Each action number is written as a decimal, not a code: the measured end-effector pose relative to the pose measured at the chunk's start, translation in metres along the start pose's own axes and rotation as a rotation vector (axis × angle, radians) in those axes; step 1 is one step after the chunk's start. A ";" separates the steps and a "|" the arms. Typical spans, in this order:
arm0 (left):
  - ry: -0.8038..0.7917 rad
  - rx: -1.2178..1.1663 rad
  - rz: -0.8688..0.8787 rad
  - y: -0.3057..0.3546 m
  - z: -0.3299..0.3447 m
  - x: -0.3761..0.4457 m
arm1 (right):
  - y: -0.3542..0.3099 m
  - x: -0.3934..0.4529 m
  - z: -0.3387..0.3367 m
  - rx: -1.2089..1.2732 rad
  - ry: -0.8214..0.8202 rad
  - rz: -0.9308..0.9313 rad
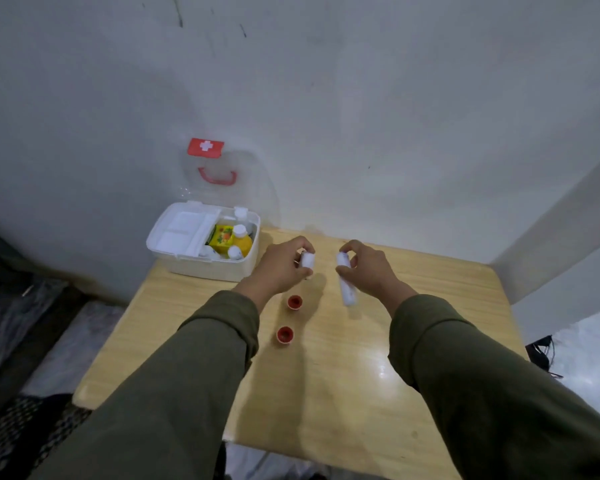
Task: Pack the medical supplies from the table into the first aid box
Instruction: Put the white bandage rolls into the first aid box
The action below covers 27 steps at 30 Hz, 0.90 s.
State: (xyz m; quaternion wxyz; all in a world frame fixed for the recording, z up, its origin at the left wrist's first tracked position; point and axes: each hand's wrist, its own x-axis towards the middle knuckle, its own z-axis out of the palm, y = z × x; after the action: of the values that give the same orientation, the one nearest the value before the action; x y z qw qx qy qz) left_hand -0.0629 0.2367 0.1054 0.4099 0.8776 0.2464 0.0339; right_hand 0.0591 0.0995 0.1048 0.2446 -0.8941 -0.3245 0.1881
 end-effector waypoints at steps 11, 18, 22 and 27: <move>0.161 0.053 -0.122 -0.100 -0.161 -0.010 | -0.145 0.048 0.044 0.193 0.147 -0.023; 0.053 0.149 -0.106 -0.163 -0.210 0.005 | -0.216 0.083 0.102 0.229 0.134 0.028; -0.042 0.226 -0.060 -0.184 -0.212 0.015 | -0.236 0.098 0.134 0.247 0.136 0.098; -0.089 0.259 -0.013 -0.197 -0.210 0.026 | -0.244 0.108 0.155 0.183 0.145 0.154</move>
State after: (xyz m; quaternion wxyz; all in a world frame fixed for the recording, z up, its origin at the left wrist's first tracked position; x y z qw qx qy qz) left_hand -0.1747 0.5027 0.0954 0.3041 0.9220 0.2361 -0.0399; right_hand -0.0595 0.3847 0.0964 0.3328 -0.9016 -0.2179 0.1698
